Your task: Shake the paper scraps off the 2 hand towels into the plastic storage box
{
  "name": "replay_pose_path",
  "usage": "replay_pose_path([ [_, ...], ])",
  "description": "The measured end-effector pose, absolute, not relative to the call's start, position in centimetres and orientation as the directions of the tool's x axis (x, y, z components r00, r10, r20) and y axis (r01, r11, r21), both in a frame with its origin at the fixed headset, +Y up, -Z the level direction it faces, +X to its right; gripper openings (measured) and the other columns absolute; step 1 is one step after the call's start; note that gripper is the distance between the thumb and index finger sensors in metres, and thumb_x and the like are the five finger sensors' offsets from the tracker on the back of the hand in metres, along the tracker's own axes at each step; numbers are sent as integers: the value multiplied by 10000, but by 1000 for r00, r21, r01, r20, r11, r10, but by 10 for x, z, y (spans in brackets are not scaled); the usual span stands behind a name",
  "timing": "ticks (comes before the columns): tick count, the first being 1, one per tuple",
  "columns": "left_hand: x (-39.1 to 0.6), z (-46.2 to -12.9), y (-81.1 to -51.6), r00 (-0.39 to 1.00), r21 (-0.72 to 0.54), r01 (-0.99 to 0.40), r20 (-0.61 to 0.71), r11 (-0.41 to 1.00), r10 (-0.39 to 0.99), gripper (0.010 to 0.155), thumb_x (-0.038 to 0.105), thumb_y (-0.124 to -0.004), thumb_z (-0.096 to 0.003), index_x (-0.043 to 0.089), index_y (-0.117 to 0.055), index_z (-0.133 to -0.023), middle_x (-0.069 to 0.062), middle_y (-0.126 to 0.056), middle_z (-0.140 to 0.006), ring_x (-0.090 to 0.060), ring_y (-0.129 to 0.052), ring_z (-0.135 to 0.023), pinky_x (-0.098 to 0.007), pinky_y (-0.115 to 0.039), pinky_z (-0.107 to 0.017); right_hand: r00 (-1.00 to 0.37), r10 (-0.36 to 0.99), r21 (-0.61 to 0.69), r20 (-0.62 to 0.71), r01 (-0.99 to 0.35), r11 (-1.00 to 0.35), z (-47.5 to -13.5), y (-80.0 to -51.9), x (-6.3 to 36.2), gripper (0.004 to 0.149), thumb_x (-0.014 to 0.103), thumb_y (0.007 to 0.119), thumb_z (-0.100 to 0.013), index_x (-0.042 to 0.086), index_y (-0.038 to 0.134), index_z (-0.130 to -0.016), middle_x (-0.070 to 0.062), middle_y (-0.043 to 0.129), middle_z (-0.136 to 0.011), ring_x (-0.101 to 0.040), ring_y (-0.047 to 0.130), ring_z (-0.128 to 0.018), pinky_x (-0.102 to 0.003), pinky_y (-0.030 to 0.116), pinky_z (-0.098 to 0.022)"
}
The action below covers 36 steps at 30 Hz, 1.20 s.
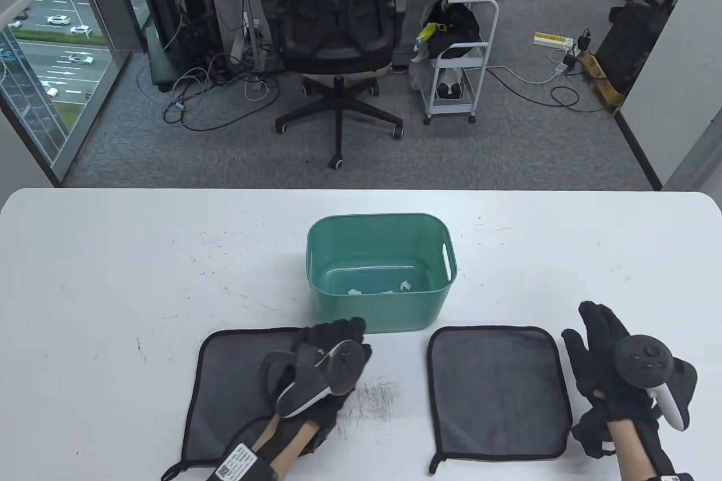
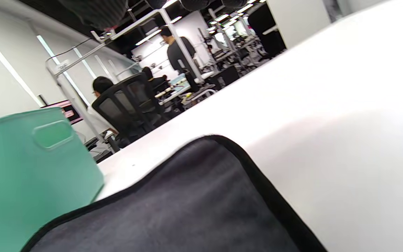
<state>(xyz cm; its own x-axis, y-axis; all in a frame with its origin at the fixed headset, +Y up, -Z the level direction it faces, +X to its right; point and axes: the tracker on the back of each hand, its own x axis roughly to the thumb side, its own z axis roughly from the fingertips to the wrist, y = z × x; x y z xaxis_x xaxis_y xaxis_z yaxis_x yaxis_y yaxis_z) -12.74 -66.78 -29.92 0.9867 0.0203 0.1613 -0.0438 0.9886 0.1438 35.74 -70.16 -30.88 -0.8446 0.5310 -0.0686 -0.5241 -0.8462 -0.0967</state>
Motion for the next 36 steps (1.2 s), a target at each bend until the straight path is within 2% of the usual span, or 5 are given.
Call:
replay_pose_path([
  [4,-201,-298,-651,999,248,-39,17,968,35,631,588,-678,-544,340,-625,-1122,-36,-787,-1135,-321,-780,-1031,-592,-634,-765,-880,475,-119,-7,-471,-874,-318,-675,341,671,503,733,-502,300,474,-1086,-86,463,-1167,-442,479,-1065,-659,399,-749],
  [7,-245,-299,-648,998,311,5,-61,950,14,707,609,-669,-538,350,-497,-1173,-66,-636,-1230,-382,-596,-1131,-652,-516,-796,-910,415,-123,-12,-410,-904,-322,-664,332,697,514,726,-502,318,423,-1098,-75,410,-1187,-442,421,-1085,-664,366,-754],
  [14,-309,-312,-668,997,274,-2,-79,962,25,790,666,-613,-522,362,-344,-1199,-74,-395,-1304,-442,-346,-1178,-706,-378,-792,-944,327,-101,-46,-321,-942,-321,-675,329,731,529,723,-500,327,366,-1105,-72,346,-1201,-442,338,-1098,-672,307,-750],
  [19,-312,-320,-679,996,213,-25,-73,977,42,786,664,-607,-526,372,-326,-1199,-71,-368,-1307,-439,-316,-1181,-706,-363,-796,-952,297,-111,-69,-289,-951,-320,-678,329,739,533,713,-504,323,341,-1106,-71,312,-1202,-442,316,-1097,-670,295,-750],
  [36,-316,-313,-679,993,237,-16,-110,971,43,769,651,-618,-527,369,-363,-1195,-77,-416,-1299,-429,-364,-1181,-704,-391,-797,-952,302,-101,-56,-296,-950,-327,-685,328,725,527,711,-506,327,355,-1105,-68,315,-1202,-446,321,-1097,-673,297,-750],
])
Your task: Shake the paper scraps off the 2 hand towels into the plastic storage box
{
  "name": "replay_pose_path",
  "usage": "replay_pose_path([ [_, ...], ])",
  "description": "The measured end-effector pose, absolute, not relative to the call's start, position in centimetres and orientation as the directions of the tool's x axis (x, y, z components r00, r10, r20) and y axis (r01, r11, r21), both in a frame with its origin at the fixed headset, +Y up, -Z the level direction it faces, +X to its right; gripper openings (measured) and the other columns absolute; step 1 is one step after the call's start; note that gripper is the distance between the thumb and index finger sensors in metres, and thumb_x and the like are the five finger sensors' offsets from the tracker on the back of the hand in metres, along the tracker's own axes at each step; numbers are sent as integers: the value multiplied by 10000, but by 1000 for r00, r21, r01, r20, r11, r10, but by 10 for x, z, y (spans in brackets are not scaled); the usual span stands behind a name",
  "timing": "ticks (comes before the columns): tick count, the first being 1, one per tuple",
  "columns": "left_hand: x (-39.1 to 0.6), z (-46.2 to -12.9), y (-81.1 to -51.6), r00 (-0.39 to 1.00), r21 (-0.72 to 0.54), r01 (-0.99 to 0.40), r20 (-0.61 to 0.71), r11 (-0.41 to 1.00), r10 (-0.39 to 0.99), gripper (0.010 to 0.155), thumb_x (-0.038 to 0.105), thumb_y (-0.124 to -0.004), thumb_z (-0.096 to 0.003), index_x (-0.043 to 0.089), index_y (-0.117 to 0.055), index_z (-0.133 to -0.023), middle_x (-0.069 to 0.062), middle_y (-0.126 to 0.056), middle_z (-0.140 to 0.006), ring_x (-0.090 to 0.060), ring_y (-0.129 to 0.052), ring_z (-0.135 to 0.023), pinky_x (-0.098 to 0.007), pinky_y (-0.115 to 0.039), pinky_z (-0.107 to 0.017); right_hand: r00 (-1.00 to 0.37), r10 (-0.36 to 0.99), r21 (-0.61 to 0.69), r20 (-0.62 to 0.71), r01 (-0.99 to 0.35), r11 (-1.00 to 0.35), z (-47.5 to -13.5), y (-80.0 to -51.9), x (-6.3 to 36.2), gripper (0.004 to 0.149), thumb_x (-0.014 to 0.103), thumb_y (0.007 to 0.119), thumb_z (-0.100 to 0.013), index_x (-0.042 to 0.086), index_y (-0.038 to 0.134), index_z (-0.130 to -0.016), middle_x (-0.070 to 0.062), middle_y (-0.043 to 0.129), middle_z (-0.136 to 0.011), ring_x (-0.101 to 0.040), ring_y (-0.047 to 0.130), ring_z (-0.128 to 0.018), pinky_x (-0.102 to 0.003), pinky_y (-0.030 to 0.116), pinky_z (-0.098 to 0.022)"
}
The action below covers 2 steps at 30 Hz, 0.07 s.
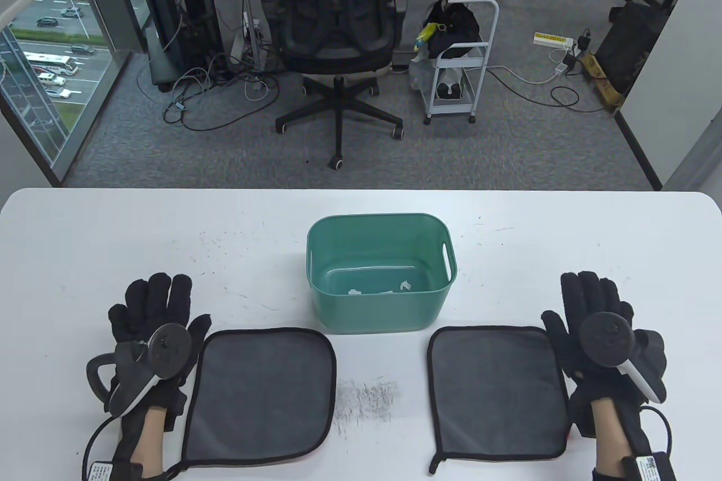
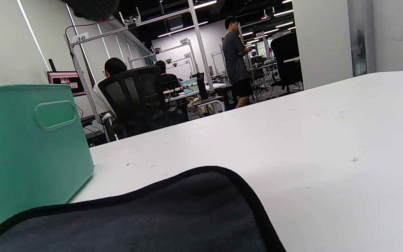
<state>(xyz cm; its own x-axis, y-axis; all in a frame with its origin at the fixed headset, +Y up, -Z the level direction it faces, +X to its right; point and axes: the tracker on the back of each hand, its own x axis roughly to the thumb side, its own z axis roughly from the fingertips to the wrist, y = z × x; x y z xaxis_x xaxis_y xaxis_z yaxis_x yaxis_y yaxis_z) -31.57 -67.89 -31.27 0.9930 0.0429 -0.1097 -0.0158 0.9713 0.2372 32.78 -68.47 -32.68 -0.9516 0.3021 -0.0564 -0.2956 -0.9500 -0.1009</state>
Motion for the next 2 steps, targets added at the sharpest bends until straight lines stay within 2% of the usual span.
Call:
replay_pose_path([
  [2,-317,-312,-679,993,239,-22,-108,971,49,768,650,-617,-527,369,-363,-1195,-79,-414,-1299,-427,-364,-1181,-703,-392,-797,-953,296,-106,-63,-289,-951,-326,-684,328,723,528,711,-505,331,355,-1104,-73,321,-1201,-446,323,-1097,-673,297,-751],
])
